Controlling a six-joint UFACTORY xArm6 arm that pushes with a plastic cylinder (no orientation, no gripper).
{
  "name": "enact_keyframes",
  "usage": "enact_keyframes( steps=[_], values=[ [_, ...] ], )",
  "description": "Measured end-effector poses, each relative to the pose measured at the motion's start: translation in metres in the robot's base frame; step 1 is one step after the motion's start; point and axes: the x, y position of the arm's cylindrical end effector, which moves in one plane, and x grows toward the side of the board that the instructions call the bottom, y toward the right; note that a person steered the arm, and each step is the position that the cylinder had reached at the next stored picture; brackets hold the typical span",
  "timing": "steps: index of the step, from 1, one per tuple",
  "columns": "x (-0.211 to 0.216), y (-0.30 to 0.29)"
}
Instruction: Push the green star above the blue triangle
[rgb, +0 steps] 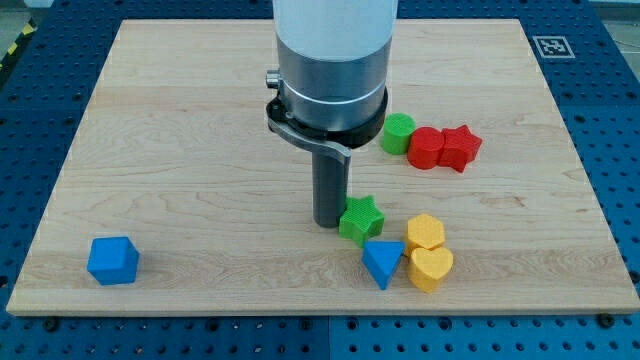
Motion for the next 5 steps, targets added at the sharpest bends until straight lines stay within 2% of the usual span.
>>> enact_keyframes(
  steps=[5],
  values=[
    [-0.003, 0.013]
  ],
)
